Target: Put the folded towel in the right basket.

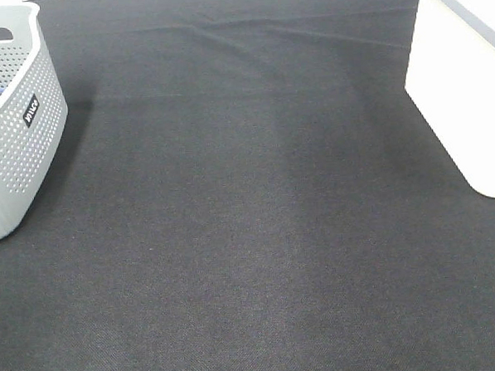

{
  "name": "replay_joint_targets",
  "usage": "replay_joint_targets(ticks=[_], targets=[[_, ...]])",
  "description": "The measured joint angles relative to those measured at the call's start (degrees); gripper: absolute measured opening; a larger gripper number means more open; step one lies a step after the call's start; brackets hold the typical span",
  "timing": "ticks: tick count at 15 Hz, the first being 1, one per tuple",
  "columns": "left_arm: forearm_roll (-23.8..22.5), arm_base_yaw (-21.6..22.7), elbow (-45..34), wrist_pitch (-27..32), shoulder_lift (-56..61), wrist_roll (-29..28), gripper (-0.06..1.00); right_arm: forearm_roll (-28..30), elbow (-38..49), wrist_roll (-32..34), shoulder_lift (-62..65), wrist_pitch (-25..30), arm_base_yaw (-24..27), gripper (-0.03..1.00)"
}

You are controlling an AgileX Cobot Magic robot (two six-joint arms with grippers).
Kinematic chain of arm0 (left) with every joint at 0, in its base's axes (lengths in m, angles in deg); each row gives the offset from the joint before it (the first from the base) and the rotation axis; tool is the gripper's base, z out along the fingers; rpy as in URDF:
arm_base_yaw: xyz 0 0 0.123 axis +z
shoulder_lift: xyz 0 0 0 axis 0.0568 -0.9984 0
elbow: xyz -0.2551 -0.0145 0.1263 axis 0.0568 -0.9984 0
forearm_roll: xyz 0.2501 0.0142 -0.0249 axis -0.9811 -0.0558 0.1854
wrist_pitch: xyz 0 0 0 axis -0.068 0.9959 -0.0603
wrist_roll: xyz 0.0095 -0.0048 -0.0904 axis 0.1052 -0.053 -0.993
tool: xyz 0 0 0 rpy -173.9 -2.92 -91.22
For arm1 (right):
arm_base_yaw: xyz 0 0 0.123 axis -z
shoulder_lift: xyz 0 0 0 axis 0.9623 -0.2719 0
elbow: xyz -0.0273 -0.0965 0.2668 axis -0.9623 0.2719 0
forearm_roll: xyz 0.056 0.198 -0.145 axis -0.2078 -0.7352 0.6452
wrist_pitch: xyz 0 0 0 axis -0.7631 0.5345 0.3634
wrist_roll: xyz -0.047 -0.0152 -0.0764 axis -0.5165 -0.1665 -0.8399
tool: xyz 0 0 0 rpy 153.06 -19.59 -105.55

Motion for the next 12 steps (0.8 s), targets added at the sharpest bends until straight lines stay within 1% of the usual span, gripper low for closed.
replay_joint_targets(ticks=[4, 5, 6, 10, 12], targets=[[0.0, 0.0, 0.0, 0.0, 0.0, 0.0, 0.97, 0.2, 13.6, 0.1, 16.3, 0.1, 0.0, 0.84], [0.0, 0.0, 0.0, 0.0, 0.0, 0.0, 0.97, 0.2, 13.6, 0.1, 16.3, 0.1, 0.0, 0.84], [0.0, 0.0, 0.0, 0.0, 0.0, 0.0, 0.97, 1.2, 19.8, 0.2, 22.7, 0.1, 0.0, 0.84], [0.0, 0.0, 0.0, 0.0, 0.0, 0.0, 0.97, 5.2, 35.4, 0.3, 40.0, 0.1, 0.0, 0.84], [0.0, 0.0, 0.0, 0.0, 0.0, 0.0, 0.97, 5.7, 41.7, 0.3, 48.4, -0.5, 0.0, 0.84]])
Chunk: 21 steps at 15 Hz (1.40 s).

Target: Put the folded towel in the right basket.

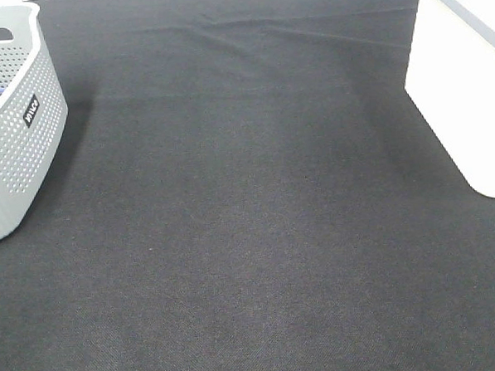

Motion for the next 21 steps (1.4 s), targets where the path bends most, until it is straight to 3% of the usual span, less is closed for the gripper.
replay_joint_targets(ticks=[4, 6, 21], targets=[[0.0, 0.0, 0.0, 0.0, 0.0, 0.0, 0.97, 0.2, 7.8, -1.8, 12.1, -7.1, 0.0, 0.84], [0.0, 0.0, 0.0, 0.0, 0.0, 0.0, 0.97, 0.2, 8.6, -2.1, 15.4, -7.9, 0.0, 0.84], [0.0, 0.0, 0.0, 0.0, 0.0, 0.0, 0.97, 0.1, 8.7, -2.2, 16.3, -8.1, 0.0, 0.84]])
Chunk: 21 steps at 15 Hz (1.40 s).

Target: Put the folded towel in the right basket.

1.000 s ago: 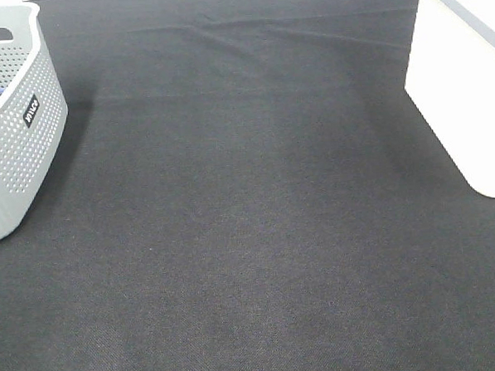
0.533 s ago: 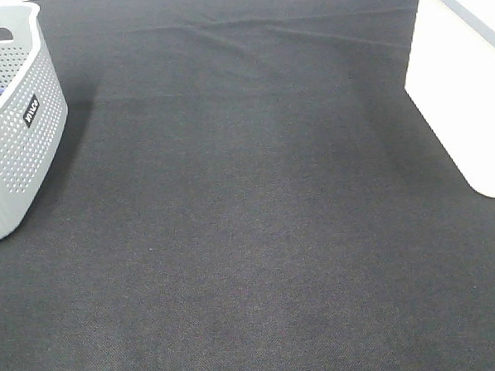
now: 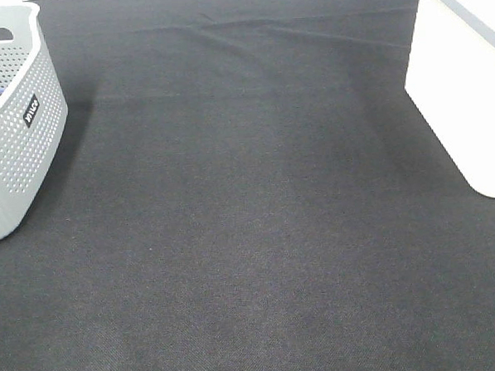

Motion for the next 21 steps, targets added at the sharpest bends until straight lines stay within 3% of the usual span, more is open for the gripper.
replay_joint_targets(ticks=[6, 21], targets=[[0.0, 0.0, 0.0, 0.0, 0.0, 0.0, 0.97, -0.3, 0.1, 0.0, 10.0, -0.1, 0.0, 0.84], [0.0, 0.0, 0.0, 0.0, 0.0, 0.0, 0.97, -0.3, 0.1, 0.0, 10.3, -0.1, 0.0, 0.84]])
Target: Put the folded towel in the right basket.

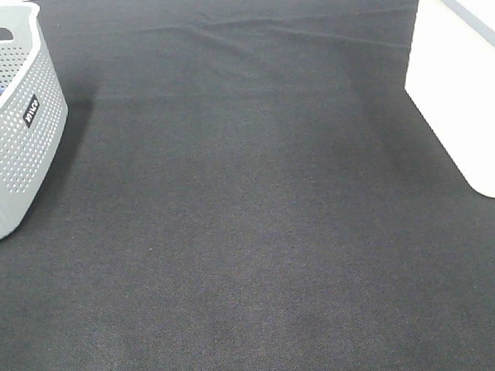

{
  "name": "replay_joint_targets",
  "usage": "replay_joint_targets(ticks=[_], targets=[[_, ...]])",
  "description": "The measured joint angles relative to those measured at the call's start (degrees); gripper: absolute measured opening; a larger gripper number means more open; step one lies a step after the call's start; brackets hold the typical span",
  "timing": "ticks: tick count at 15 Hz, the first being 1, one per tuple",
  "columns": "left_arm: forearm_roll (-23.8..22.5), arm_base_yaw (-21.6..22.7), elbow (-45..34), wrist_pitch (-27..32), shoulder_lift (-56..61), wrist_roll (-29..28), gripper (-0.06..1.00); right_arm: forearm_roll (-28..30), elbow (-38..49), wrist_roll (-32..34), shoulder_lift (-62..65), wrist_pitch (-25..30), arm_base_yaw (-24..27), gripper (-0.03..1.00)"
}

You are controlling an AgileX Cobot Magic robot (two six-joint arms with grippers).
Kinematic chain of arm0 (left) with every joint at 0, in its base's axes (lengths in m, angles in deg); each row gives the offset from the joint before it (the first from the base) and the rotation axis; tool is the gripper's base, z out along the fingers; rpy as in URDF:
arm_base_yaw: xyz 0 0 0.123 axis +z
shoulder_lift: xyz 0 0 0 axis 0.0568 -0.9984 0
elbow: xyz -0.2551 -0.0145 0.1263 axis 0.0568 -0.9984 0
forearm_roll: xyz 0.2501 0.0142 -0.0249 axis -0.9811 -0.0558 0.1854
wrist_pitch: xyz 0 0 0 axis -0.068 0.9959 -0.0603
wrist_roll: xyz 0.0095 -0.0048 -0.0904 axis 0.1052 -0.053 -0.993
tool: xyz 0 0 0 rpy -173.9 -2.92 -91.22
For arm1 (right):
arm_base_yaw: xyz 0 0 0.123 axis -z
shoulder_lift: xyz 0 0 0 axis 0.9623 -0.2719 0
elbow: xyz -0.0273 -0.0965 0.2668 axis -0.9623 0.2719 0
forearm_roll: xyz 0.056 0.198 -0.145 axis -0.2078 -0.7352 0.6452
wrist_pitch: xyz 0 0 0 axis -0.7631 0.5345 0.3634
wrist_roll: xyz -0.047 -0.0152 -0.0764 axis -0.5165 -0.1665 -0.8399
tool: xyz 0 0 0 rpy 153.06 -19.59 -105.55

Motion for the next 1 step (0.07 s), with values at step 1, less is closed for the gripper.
replay_joint_targets(ticks=[1], targets=[[0.0, 0.0, 0.0, 0.0, 0.0, 0.0, 0.97, 0.0, 0.0, 0.0, 0.0, 0.0, 0.0, 0.84]])
